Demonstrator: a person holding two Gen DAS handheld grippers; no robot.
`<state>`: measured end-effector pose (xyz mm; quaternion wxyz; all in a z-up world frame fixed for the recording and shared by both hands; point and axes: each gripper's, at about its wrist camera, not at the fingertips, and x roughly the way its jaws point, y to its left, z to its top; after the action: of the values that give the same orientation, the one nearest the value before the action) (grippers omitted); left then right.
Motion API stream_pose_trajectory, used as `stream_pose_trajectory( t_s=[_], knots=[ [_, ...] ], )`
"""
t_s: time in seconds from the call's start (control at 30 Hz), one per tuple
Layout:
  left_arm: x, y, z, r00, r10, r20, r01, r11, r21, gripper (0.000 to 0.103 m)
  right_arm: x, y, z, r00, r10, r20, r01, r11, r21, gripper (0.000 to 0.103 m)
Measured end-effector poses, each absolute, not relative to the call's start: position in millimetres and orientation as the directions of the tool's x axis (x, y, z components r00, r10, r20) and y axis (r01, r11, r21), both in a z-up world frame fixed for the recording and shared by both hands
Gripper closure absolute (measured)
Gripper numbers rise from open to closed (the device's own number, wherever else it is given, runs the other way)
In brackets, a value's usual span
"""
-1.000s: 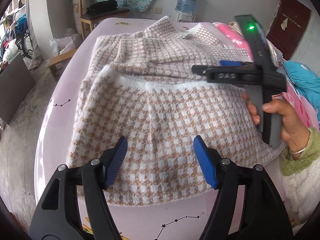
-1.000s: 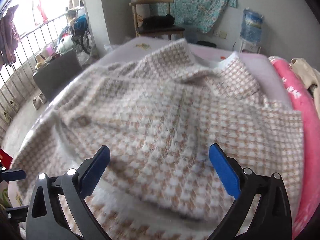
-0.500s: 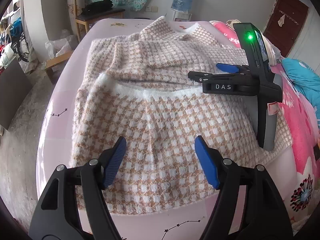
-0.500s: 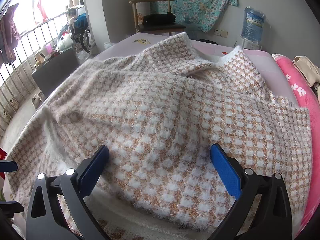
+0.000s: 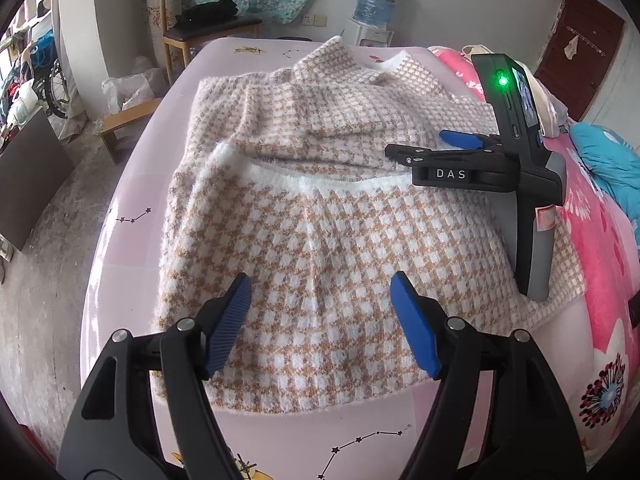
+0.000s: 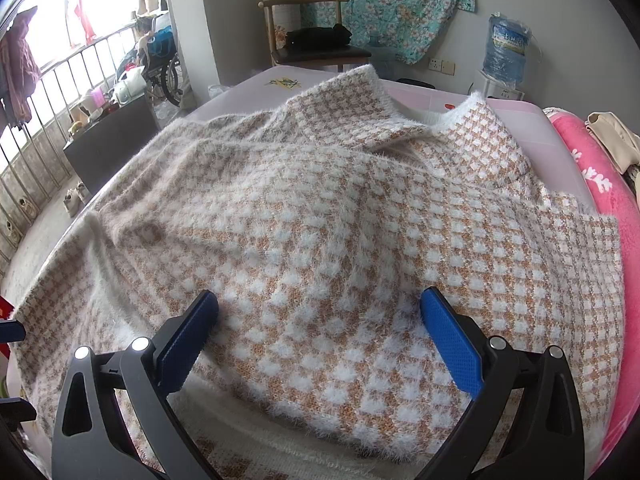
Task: Fold large clothes
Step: 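Move both open grippers across the coat toward its collar end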
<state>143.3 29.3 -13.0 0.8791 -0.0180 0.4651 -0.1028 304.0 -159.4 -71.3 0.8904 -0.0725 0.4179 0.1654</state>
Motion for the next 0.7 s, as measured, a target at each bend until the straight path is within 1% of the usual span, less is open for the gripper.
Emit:
stream_pose_trajectory(
  t_s=[0.27,0.7],
  knots=[
    [143,33,-12,0.543,-0.182,-0.820,0.127,0.983,-0.135,0.035,304,-159,-71,0.596,0.234,-0.768,-0.355,0.935,0.009,0.005],
    [125,26,-6,0.558,-0.202,-0.805,0.174,0.977,-0.125,0.035,304,-160,-71,0.596,0.234,-0.768,-0.355,0.935,0.010,0.005]
  ],
)
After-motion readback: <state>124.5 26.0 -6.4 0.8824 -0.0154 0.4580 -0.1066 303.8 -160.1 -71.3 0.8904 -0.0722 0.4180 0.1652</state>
